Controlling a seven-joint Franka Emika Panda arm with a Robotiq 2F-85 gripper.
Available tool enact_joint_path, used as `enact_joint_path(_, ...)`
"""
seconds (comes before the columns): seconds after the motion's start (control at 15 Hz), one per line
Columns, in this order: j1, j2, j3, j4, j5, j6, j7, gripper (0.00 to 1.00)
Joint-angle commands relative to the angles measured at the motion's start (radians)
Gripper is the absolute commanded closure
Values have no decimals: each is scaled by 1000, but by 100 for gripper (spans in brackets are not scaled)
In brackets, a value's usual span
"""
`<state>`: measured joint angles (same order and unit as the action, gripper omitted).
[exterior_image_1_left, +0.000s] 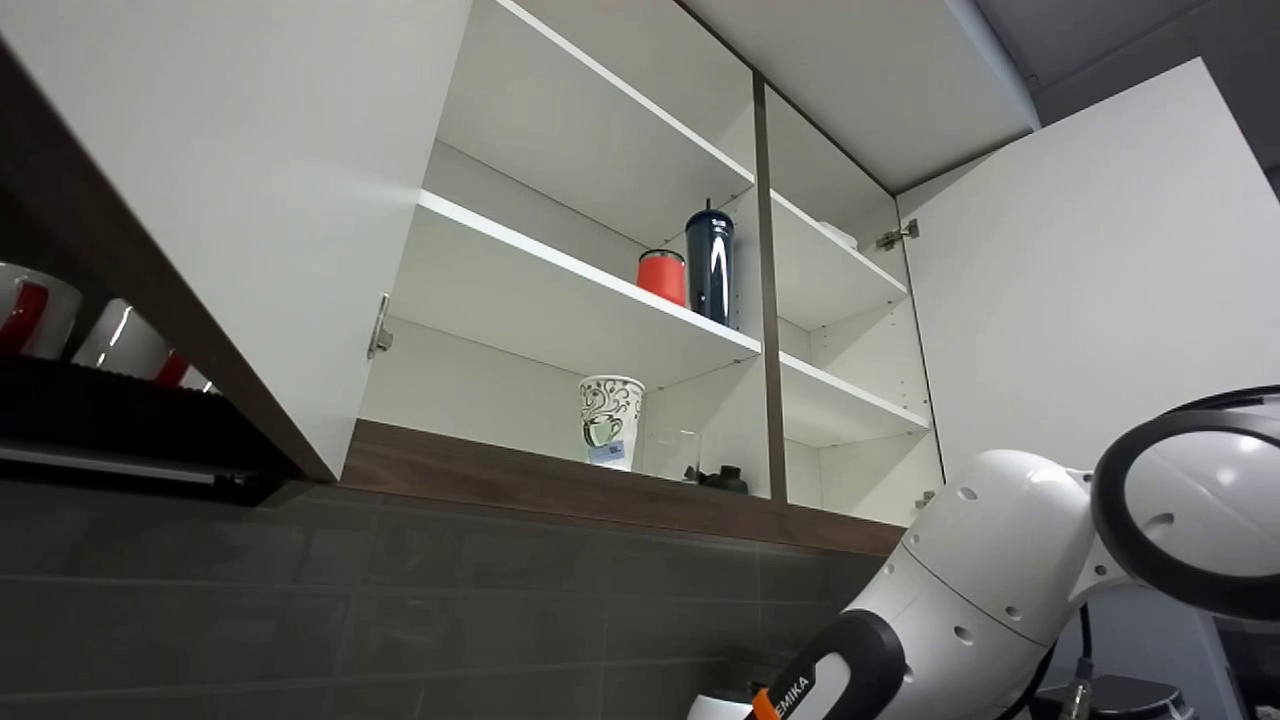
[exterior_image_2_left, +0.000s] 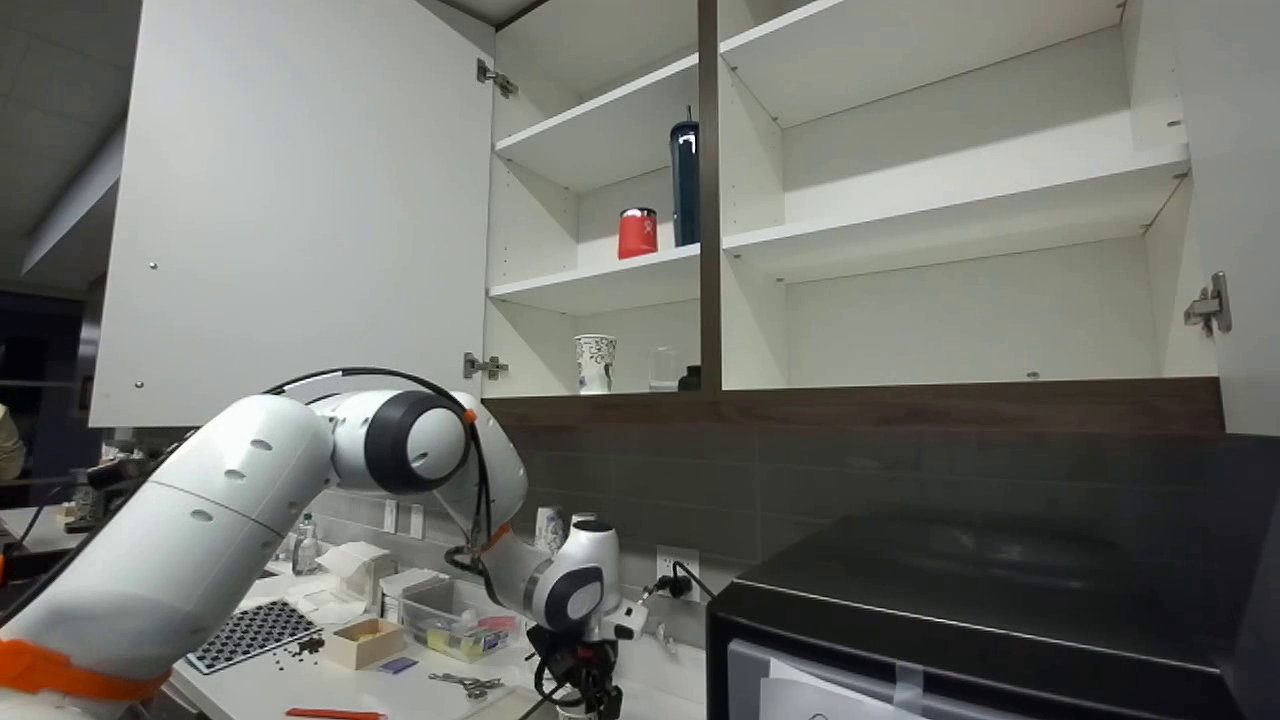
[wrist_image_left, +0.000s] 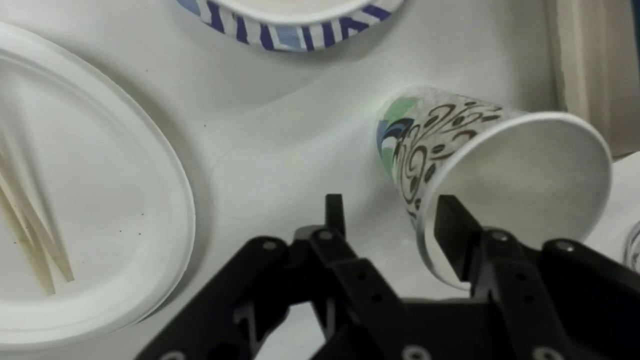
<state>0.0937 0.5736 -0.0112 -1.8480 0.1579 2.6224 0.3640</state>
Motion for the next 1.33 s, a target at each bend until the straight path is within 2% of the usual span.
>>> enact_joint_path(0.0,-8,30,3,59,23,-66,13,78)
enact_joint_path(0.13,-23,-10,16,30,47,-82,-2,94)
enact_joint_path(0.27,-31,-67,13,-22,60,-76,-6,100)
enact_joint_path(0.47,-58,-167,13,-114,84,-74,-28,99)
enact_joint_path(0.73,-112,-347,20,-291,138,-53,-98,99)
enact_joint_path(1.0,-151,-545,29,-485,259,50,-260,99)
enact_joint_path(1.27,-128,-708,9,-614,412,75,-452,99)
